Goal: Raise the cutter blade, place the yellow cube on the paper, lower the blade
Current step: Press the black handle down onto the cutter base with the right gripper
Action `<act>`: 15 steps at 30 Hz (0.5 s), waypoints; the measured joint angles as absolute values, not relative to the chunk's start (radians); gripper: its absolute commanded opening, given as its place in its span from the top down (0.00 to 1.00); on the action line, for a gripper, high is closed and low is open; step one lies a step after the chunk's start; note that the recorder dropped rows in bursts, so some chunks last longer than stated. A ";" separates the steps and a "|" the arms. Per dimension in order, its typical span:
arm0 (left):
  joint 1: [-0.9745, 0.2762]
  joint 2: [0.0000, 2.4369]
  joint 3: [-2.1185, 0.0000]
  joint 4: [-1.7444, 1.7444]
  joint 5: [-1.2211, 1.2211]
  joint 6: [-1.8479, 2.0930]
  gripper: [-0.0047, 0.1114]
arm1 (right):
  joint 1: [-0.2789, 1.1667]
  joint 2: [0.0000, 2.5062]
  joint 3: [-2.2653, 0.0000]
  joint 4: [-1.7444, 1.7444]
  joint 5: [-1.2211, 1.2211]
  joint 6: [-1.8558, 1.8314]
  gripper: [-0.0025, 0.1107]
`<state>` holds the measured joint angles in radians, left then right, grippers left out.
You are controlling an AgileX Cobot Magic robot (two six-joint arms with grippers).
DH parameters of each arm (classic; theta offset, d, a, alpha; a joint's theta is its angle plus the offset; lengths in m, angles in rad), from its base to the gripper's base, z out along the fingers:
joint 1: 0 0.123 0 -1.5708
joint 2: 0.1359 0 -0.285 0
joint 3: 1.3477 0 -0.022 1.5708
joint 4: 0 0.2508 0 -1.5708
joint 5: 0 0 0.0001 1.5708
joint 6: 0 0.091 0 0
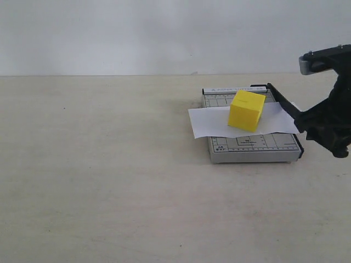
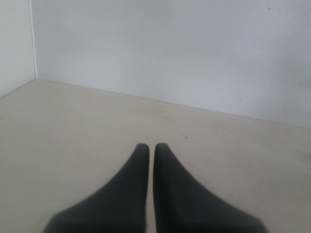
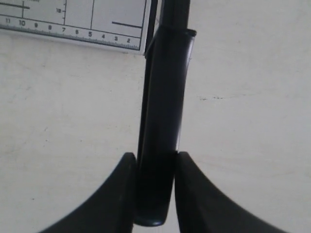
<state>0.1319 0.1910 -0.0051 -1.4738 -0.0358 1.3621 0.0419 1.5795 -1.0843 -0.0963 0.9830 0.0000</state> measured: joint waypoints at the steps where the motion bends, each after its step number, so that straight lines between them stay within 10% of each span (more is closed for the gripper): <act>1: 0.132 0.191 -0.005 -1.474 -0.036 1.362 0.92 | 0.041 1.579 -1.073 -0.094 0.974 -0.006 0.98; 15: 0.132 0.191 -0.005 -1.474 -0.036 1.362 0.92 | 0.030 1.642 -1.036 -0.042 0.930 -0.088 0.98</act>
